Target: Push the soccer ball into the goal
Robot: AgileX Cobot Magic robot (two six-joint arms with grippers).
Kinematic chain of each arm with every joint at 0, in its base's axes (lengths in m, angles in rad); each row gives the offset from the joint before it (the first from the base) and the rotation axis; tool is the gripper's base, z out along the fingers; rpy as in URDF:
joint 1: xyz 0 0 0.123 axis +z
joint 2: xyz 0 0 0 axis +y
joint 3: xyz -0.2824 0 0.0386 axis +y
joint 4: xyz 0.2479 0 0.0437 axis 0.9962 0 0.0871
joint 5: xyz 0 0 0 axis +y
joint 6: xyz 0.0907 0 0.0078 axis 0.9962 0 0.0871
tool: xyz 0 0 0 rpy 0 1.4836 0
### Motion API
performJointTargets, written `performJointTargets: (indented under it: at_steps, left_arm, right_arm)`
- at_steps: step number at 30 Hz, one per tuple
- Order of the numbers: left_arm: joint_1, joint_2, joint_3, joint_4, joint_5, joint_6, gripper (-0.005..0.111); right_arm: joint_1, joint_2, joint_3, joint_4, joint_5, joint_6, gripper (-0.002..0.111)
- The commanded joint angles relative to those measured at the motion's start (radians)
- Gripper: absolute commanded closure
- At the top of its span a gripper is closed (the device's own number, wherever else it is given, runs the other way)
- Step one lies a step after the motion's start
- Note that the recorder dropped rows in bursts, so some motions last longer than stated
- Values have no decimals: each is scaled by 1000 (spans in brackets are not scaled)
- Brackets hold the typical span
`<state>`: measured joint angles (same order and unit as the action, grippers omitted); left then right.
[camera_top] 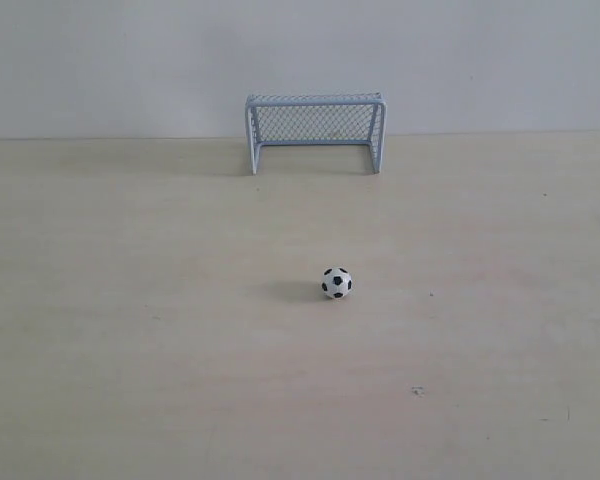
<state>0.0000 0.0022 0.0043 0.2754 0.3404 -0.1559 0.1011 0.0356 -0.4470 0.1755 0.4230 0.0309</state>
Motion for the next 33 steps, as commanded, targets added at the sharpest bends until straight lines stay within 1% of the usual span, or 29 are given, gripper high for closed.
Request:
performJointTargets:
  at_steps: [1,5,9,12,16,19,21,23,26,28,31,33]
  left_arm:
    - [2,-2,-4,0,-3,-9,100]
    - [2,-2,-4,0,-3,-9,100]
    - [2,-2,-4,0,-3,-9,100]
    - [2,-2,-4,0,-3,-9,100]
    - [2,-2,-4,0,-3,-9,100]
    - [2,-2,-4,0,-3,-9,100]
    - [2,-2,-4,0,-3,-9,100]
    - [2,-2,-4,0,-3,-9,100]
    - [2,-2,-4,0,-3,-9,100]
    - [2,-2,-4,0,-3,-9,100]
    - [2,-2,-4,0,-3,-9,100]
    - [2,-2,-4,0,-3,-9,100]
  right_arm:
    - [-1,-3,-42,26,-78,19,108]
    - [-1,-3,-47,30,-139,24,108]
    - [-1,-3,-47,32,-338,24,108]
    - [-1,5,-47,32,-423,15,108]
    - [-1,81,-60,14,-468,-50,108]
    - [-1,201,-121,-25,-472,-136,108]
    - [-1,297,-197,-43,-431,-188,108]
    - [-1,401,-283,-43,-341,-222,108]
    - [1,556,-431,-33,-130,-316,108]
    - [10,666,-509,28,-12,-437,108]
    - [53,817,-591,132,159,-694,108]
    - [94,921,-624,195,246,-774,108]
